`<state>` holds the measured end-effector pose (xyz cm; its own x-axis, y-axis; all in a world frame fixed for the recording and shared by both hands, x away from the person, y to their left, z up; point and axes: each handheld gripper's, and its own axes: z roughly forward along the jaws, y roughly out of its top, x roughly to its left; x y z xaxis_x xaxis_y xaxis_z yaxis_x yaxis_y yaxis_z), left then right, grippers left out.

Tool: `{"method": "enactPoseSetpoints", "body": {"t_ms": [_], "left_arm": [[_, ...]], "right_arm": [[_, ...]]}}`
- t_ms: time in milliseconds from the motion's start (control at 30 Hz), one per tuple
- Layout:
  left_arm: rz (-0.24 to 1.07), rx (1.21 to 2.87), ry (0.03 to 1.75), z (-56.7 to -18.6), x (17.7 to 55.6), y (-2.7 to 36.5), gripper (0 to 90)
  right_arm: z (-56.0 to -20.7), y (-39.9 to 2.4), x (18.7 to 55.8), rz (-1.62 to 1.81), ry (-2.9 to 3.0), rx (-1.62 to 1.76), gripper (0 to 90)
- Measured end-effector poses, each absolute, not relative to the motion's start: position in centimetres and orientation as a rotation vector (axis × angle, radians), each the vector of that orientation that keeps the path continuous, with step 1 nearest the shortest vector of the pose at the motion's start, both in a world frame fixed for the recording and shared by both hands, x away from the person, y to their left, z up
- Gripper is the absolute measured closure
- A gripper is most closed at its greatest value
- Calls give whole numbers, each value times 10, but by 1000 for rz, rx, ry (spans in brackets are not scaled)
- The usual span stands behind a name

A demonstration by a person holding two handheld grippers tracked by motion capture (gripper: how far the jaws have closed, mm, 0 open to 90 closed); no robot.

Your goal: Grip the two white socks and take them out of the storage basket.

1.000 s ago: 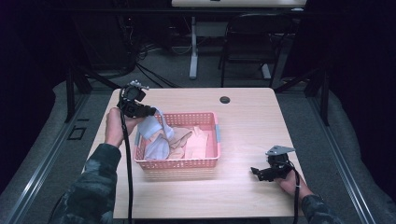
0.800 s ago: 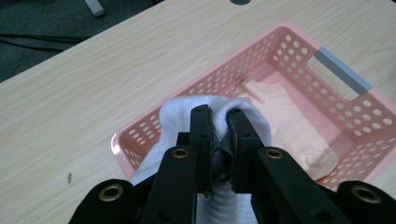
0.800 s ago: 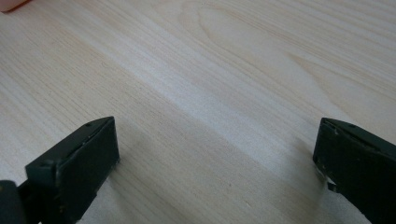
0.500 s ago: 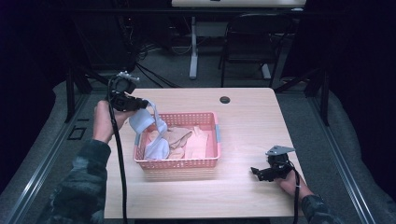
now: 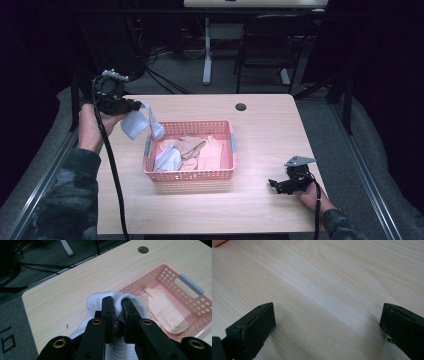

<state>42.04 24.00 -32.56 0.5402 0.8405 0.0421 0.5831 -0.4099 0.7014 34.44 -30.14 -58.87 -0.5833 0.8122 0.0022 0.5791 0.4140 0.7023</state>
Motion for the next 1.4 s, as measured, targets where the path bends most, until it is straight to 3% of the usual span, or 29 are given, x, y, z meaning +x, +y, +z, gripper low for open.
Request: {"method": "enactPoseSetpoints", "body": {"t_ms": [733,1400], "left_arm": [[565,2089,1282,-330,407,301,822],[508,2081,1379,-377,410,328,821]], "right_arm": [[-589,-301,344,960,2336,1198,0],[-589,-301,344,960,2336,1199,0]]}}
